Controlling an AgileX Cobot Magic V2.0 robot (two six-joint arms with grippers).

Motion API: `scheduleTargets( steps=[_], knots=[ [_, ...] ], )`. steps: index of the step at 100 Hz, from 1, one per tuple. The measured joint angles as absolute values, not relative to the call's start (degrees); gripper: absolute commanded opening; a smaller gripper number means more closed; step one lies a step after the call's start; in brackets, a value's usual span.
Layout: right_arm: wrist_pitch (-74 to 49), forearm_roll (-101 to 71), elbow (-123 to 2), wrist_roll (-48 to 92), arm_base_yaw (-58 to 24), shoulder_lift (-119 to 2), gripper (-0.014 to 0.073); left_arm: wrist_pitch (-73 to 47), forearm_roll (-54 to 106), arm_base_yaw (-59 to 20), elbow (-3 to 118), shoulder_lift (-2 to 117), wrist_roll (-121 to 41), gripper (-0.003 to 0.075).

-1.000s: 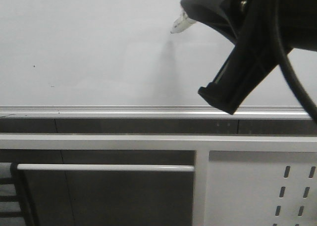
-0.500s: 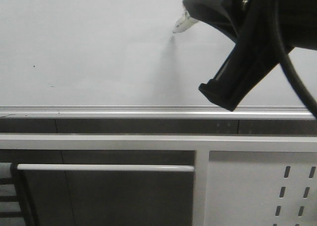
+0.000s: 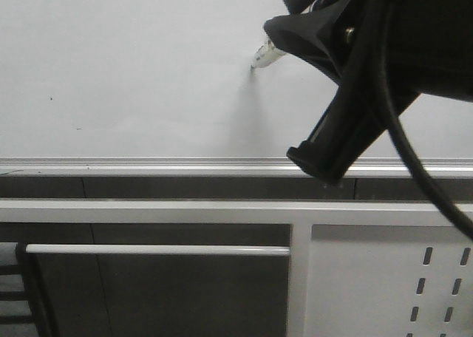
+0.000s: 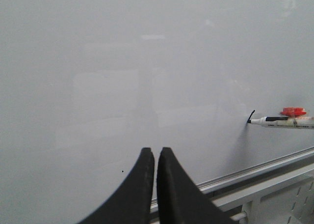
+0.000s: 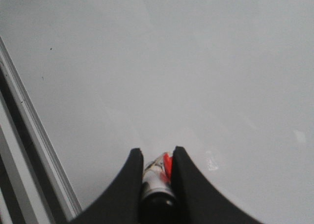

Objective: Write number 1 on whiteboard

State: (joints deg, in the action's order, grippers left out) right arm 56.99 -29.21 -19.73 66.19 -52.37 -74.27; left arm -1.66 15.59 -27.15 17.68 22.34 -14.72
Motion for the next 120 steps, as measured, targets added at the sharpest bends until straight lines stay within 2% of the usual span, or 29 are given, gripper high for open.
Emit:
scheduleTargets(
  steps=[120],
  knots=[
    [57.5,-31.7,-19.7,65.4,-52.5,-74.4,-0.0050,-1.7,15.6,-27.1,17.7,22.3,-14.7,-0.0018]
  ],
)
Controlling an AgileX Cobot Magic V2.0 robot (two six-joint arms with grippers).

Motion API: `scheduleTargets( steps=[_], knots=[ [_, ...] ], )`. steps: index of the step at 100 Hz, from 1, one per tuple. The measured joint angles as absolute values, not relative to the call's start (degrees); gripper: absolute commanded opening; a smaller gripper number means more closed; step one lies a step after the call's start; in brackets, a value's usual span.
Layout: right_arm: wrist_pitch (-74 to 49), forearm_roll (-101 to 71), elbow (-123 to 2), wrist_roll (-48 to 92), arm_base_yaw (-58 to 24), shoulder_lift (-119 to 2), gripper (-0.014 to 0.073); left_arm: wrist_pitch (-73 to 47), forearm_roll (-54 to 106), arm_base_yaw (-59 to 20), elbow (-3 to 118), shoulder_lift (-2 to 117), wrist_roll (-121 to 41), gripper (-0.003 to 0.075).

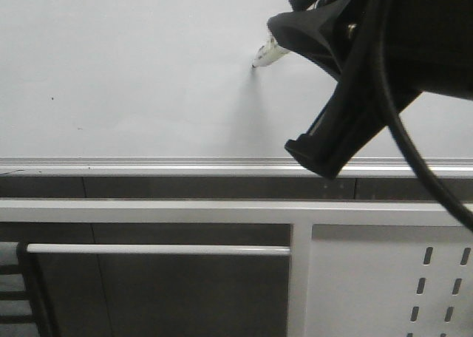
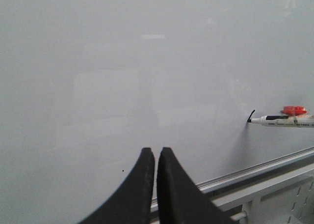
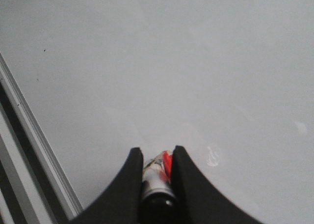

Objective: Write number 1 on whiteboard

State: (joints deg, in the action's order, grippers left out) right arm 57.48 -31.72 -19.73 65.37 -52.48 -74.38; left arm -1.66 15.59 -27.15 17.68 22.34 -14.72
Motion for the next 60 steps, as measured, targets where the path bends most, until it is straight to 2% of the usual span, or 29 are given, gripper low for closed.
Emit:
scheduleTargets(
  steps=[60],
  knots=[
    [55.8,-33.6,-19.7,64.7,-52.6,-79.6,-0.0050,-1.7,15.6,-27.1,17.7,22.3,-14.7,-0.0018]
  ],
)
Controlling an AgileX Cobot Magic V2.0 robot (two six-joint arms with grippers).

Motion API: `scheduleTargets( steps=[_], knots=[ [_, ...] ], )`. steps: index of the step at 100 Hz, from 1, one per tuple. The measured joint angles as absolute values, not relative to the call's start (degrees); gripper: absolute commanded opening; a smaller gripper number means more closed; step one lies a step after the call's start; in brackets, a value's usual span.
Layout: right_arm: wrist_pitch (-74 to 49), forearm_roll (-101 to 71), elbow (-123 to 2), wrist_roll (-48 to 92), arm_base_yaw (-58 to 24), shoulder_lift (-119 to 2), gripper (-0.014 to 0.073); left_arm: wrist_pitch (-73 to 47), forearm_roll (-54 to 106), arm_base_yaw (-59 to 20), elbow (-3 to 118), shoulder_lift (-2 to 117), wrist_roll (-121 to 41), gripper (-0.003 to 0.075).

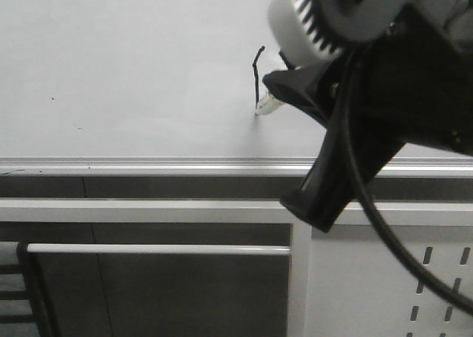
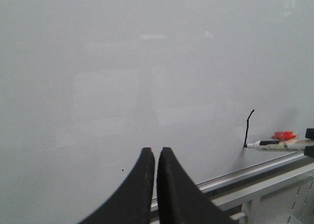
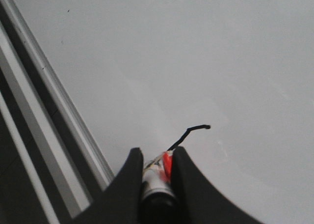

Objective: Write number 1 on whiteboard

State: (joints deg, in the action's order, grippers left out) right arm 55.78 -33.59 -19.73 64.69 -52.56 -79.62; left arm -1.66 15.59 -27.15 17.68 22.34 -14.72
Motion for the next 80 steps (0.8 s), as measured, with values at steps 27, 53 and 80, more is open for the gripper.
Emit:
scheduleTargets(
  steps=[27,53,80],
  knots=[
    [55.3,-34.3,-19.7,64.3,-52.6,-83.9,-0.0050,-1.7,15.6,-27.1,17.7,22.3,-14.7,-0.0018],
    [55.7,-34.9,-19.7,63.9,-53.1,-83.8,-0.0053,-1.7,15.6,-27.1,17.7,22.3,-14.7,-0.0018],
    [56.8,-40.5,-19.9,68.5,-63.2,-71.4,-0.0053,-1.7,15.6,-27.1,17.7,22.3,-14.7,-0.0018]
  ],
)
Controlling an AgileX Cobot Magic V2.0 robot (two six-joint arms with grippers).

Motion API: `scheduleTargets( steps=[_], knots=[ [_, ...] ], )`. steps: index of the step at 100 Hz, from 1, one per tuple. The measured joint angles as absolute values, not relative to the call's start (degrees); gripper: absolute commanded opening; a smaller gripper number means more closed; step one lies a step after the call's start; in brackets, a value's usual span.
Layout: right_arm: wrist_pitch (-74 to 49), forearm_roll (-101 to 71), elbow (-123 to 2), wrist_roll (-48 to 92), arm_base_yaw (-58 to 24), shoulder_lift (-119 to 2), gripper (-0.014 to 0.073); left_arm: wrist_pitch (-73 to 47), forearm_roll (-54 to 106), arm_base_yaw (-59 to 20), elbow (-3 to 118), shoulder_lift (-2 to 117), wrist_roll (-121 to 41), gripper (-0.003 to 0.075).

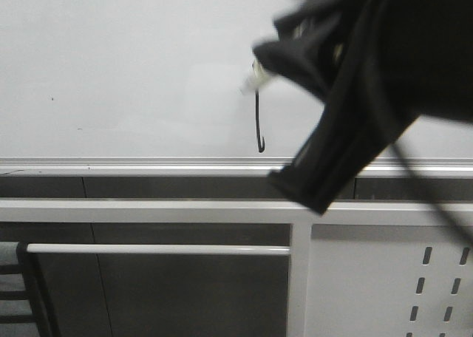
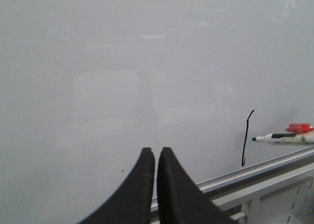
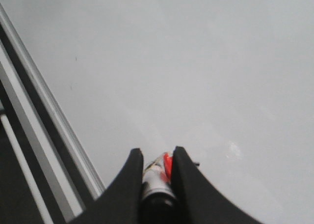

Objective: Write number 1 on whiteboard

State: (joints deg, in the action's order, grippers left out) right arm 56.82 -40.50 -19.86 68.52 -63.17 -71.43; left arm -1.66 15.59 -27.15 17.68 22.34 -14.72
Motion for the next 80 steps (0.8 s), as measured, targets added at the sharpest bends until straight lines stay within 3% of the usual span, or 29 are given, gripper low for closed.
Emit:
scheduleTargets(
  steps=[30,49,80],
  knots=[
    [54.2,-56.5,-25.8,82.5,-76.5,-49.9,-0.0053,-2.9,15.6,-27.1,17.7,22.3,-14.7,-0.0018],
    [50.2,-62.8,-28.4,87.2,-77.1,-40.9,-0.0053,-3.1,15.6,-27.1,17.7,22.3,-14.7,-0.0018],
    [39.4,-72.8,-28.4,89.5,-77.1,-39.0,-0.0053,-3.2,15.6,-27.1,17.7,22.3,-14.7,-0.0018]
  ],
)
